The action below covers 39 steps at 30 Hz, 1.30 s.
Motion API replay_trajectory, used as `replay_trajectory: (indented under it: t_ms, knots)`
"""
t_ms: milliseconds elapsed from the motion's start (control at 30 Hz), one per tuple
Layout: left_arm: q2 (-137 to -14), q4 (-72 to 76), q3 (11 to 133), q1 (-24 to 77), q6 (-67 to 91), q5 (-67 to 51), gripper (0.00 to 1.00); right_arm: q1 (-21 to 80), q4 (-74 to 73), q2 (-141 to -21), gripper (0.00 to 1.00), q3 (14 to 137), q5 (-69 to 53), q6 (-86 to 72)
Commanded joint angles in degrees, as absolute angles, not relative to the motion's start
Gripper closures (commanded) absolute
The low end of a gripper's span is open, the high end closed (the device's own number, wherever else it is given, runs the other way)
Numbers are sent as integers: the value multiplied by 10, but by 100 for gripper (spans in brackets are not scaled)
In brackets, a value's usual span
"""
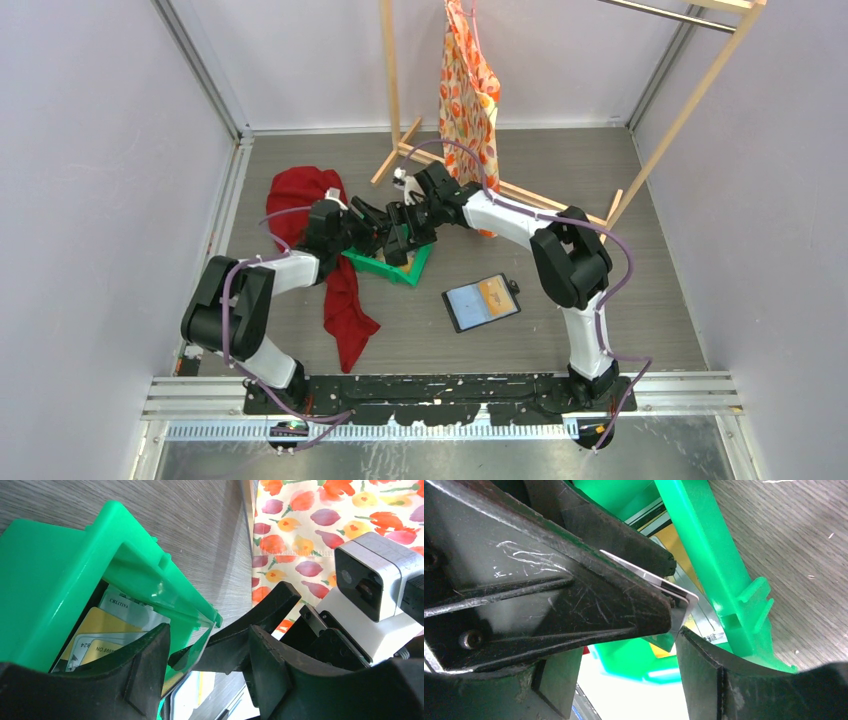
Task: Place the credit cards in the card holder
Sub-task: Pick up the credit card from the storage box.
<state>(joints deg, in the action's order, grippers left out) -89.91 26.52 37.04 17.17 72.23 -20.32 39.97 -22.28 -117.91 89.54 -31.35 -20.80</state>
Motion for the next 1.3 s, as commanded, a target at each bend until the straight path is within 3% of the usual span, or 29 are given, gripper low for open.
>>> replay_trajectory:
  t_ms: [0, 467, 800, 967, 1267]
  knots:
    - [-913, 221, 362, 198, 715, -266, 42, 411, -146, -1186, 29, 925, -294, -230]
    - [-916, 225, 361, 194, 710, -274, 61, 399, -156, -1174, 29, 910, -274, -210]
    - [-916, 224, 364, 188, 695, -281, 84, 388, -157, -1170, 28, 907, -302, -190]
    - [-908, 199, 376, 187, 650, -277, 97, 373, -159, -1161, 20, 902, -328, -165]
    - [-892, 200, 373, 185, 591, -281, 100, 362, -162, -1157, 19, 900, -369, -147]
